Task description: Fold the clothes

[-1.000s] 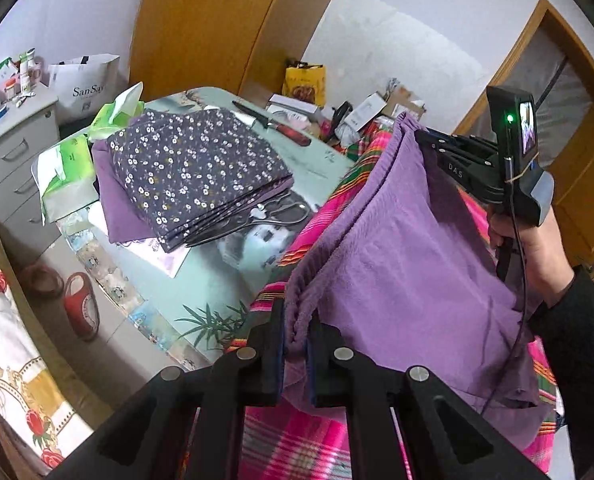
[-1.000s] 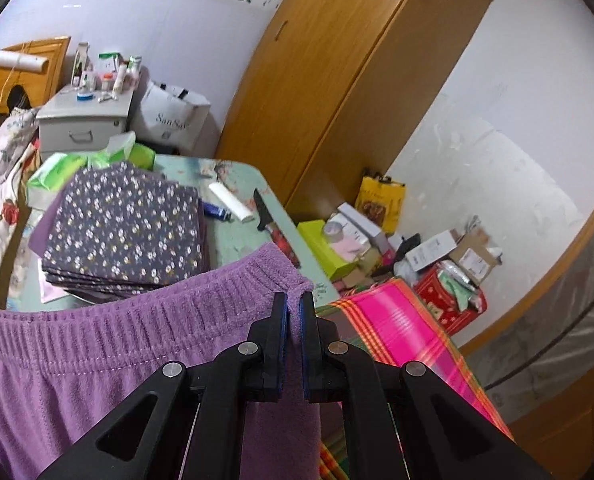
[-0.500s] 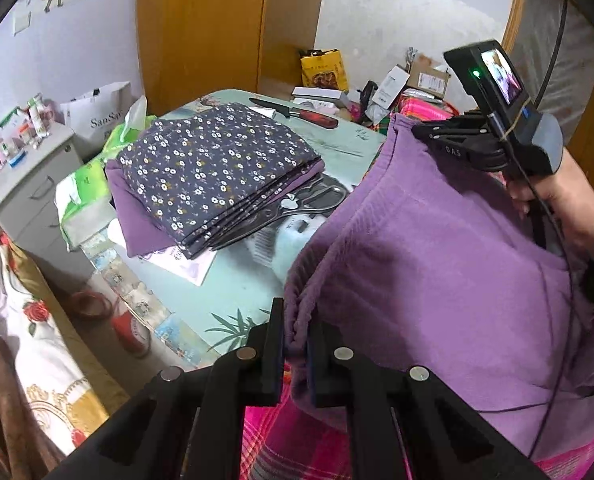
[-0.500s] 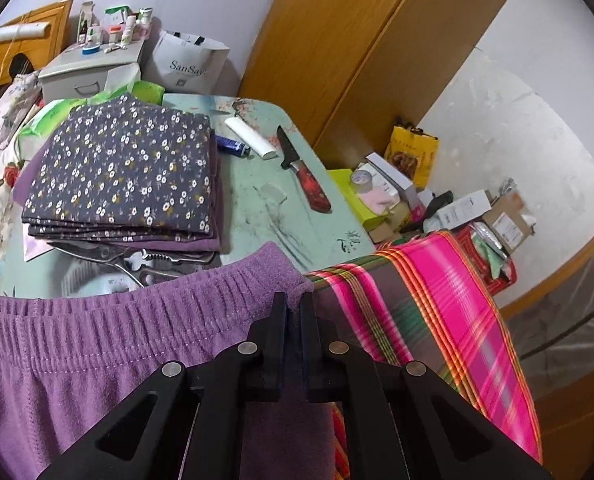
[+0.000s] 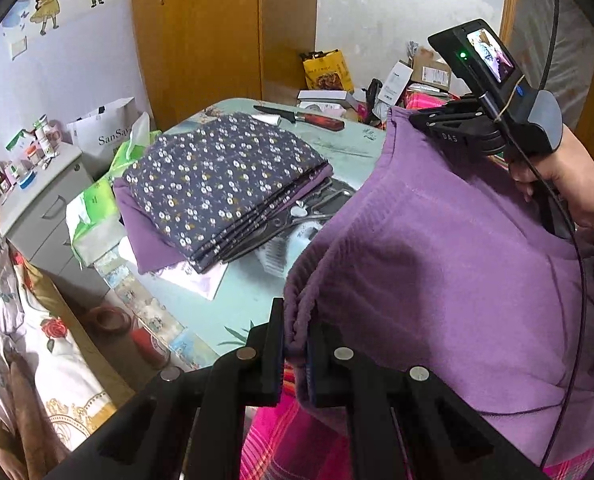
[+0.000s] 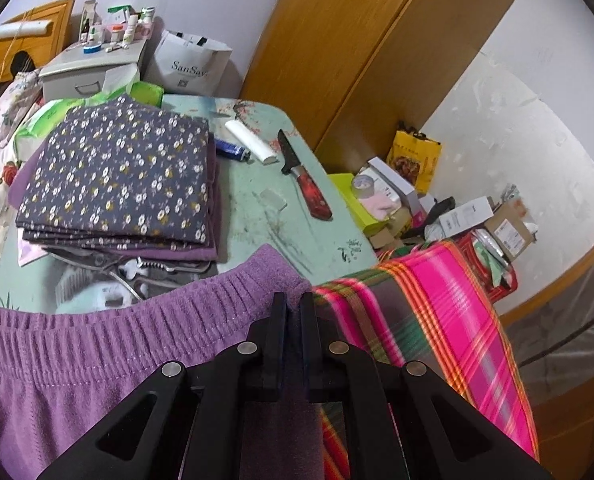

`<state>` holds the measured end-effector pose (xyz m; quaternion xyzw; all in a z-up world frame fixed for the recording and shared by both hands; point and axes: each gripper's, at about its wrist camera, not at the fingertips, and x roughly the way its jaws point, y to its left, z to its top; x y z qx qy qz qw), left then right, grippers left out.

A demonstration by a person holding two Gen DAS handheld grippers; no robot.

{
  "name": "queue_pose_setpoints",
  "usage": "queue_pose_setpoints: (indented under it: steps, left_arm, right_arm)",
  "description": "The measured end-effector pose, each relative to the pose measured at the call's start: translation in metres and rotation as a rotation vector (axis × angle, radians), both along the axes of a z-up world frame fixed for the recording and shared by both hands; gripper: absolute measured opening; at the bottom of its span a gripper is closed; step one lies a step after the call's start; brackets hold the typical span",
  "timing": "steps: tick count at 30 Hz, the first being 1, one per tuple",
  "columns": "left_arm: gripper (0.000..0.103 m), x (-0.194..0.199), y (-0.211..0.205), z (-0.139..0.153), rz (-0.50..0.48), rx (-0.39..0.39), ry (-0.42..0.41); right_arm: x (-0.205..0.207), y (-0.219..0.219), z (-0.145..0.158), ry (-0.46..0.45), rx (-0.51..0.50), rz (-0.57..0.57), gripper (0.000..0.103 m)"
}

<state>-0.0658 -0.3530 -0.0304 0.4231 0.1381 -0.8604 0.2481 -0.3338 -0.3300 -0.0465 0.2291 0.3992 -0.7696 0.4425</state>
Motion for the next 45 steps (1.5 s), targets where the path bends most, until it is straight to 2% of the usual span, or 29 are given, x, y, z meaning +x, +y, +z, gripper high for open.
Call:
queue_pose_setpoints:
  steps: [10, 16, 18, 20, 24, 27, 31, 34, 38, 40, 42, 43, 45]
  left_arm:
    - [0.008, -0.008, -0.007, -0.004, -0.003, -0.013, -0.015]
    - [0.009, -0.015, -0.006, -0.018, -0.030, -0.003, -0.065]
    - [0.011, -0.017, -0.005, -0.023, -0.044, 0.012, -0.082]
    - [0.015, -0.014, -0.010, -0.024, -0.038, 0.042, -0.075]
    - [0.018, -0.002, -0.021, -0.021, -0.009, 0.100, -0.039]
    - [0.018, 0.011, -0.025, -0.018, 0.020, 0.140, -0.010]
    - [0.018, 0.026, -0.021, -0.013, 0.045, 0.135, 0.011]
    - [0.018, 0.034, -0.021, -0.013, 0.065, 0.139, 0.009]
    - [0.016, 0.051, -0.025, -0.011, 0.144, 0.135, -0.003]
    - [0.016, 0.063, -0.020, -0.003, 0.163, 0.132, 0.027]
    - [0.016, 0.071, -0.011, 0.005, 0.154, 0.128, 0.060]
    - [0.016, 0.073, -0.002, 0.010, 0.138, 0.127, 0.077]
    - [0.016, 0.076, 0.011, 0.016, 0.107, 0.132, 0.102]
  right_arm:
    - [-0.004, -0.011, -0.003, 0.022, 0.006, 0.001, 0.006]
    - [-0.008, -0.013, -0.015, 0.009, 0.048, -0.002, 0.007]
    - [-0.011, -0.012, -0.011, -0.010, 0.043, -0.017, 0.011]
    - [-0.014, -0.007, 0.000, -0.021, 0.010, -0.038, 0.019]
    - [-0.023, 0.014, 0.028, -0.076, -0.068, -0.088, 0.024]
    - [-0.030, 0.040, 0.049, -0.121, -0.122, -0.126, 0.024]
    - [-0.033, 0.087, 0.071, -0.184, -0.189, -0.178, 0.025]
    - [-0.033, 0.134, 0.082, -0.237, -0.243, -0.222, 0.026]
    - [-0.024, 0.206, 0.093, -0.320, -0.332, -0.262, 0.026]
    - [-0.013, 0.241, 0.097, -0.349, -0.370, -0.263, 0.026]
    - [0.000, 0.273, 0.097, -0.363, -0.388, -0.266, 0.032]
    - [0.008, 0.292, 0.095, -0.371, -0.397, -0.274, 0.042]
    - [0.019, 0.320, 0.091, -0.389, -0.416, -0.291, 0.047]
